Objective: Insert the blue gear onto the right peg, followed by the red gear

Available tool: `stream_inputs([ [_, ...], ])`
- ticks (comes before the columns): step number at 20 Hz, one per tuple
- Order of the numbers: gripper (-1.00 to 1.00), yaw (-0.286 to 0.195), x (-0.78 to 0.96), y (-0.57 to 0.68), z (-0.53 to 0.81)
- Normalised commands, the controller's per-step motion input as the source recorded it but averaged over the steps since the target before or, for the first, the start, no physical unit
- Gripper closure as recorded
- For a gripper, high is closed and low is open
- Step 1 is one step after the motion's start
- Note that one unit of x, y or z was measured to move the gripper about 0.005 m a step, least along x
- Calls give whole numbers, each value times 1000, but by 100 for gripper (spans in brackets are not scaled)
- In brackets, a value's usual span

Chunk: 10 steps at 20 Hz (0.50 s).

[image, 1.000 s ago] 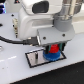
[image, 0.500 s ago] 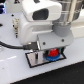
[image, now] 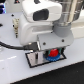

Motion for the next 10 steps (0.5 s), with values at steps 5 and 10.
stream_inputs([
  [5,-100,0,40,116,220],
  [10,-100,0,-35,136,623],
])
